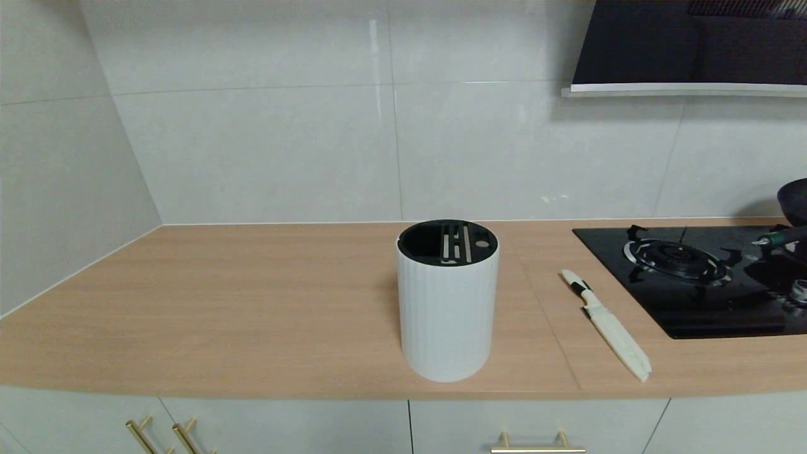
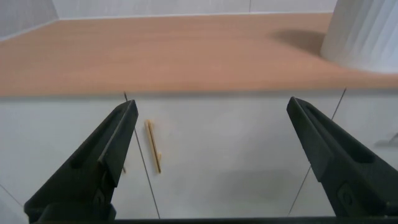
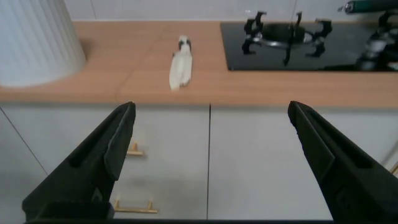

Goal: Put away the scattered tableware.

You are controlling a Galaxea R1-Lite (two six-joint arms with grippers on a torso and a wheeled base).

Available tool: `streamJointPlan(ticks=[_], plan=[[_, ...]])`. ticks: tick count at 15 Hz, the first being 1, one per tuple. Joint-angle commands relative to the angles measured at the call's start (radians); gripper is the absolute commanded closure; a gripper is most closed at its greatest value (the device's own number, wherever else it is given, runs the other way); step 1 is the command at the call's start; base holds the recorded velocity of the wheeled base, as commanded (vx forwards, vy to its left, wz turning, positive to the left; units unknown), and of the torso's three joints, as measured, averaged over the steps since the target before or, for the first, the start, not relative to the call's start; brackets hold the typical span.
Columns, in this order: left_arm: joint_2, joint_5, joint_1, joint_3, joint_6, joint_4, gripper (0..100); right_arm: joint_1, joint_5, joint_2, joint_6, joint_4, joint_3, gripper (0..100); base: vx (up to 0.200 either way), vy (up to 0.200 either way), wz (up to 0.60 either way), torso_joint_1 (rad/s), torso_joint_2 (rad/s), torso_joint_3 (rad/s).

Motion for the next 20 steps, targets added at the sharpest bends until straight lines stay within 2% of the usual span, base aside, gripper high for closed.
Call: streamJointPlan(ticks=[1, 14, 20], plan=[[0.000, 0.000, 0.000, 0.000, 0.000, 0.000, 0, -0.001, 0.000, 0.001, -0.001, 0.000, 0.000, 0, 0.000, 0.000, 0.00, 0.246, -0.54, -0.286], [0.000, 0.000, 0.000, 0.000, 0.000, 0.000, 0, -0.001, 0.000, 0.001, -0.001, 0.000, 0.000, 0, 0.000, 0.000, 0.00, 0.252, -0.53, -0.276], [0.000, 0.000, 0.000, 0.000, 0.000, 0.000, 0, -0.001, 0.003, 0.002, -0.011, 0.000, 0.000, 0, 0.000, 0.000, 0.00, 0.033, -0.07, -0.036]])
